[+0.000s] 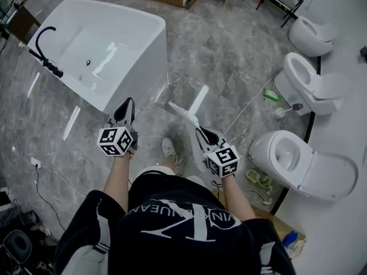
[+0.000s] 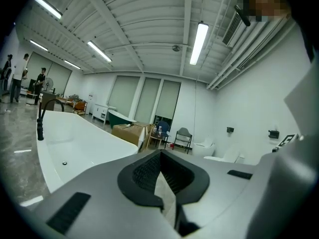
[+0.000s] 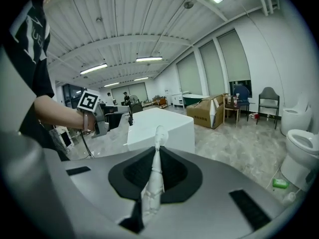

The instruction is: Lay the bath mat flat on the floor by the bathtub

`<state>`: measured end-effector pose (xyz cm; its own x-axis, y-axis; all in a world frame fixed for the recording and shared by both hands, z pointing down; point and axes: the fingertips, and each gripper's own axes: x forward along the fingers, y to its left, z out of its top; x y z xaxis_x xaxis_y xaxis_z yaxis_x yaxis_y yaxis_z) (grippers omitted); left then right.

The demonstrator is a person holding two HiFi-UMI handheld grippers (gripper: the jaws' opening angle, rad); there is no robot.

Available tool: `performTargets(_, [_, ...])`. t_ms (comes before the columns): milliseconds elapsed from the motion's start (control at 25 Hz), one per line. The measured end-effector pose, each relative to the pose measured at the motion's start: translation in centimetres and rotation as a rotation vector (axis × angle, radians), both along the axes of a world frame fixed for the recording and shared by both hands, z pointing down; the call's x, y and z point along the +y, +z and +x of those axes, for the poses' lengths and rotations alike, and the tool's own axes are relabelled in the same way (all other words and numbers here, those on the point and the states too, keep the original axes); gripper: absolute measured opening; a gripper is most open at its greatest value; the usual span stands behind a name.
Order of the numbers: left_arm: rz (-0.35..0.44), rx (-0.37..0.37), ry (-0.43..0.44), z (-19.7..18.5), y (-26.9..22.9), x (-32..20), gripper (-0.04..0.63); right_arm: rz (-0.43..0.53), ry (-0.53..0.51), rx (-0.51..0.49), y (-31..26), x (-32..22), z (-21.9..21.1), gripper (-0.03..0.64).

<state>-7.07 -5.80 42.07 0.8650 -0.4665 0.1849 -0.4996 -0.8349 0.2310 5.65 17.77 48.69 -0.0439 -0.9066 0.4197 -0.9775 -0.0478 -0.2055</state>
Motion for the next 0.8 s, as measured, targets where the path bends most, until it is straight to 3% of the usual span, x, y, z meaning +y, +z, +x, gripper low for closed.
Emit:
performTargets(440, [-0.031,-0.03,-0.079,2.3,2.3,-8.3,0.014,-0.07,-0.129,-0.015,1.8,-9.0,3.3,0.038])
performTargets(800, [-0.066,-0.034,-0.211,0.3,4.4,-13.1,0.014,-0.108,-0.307,-0.033,3.3,-16.6,3.3,0.038])
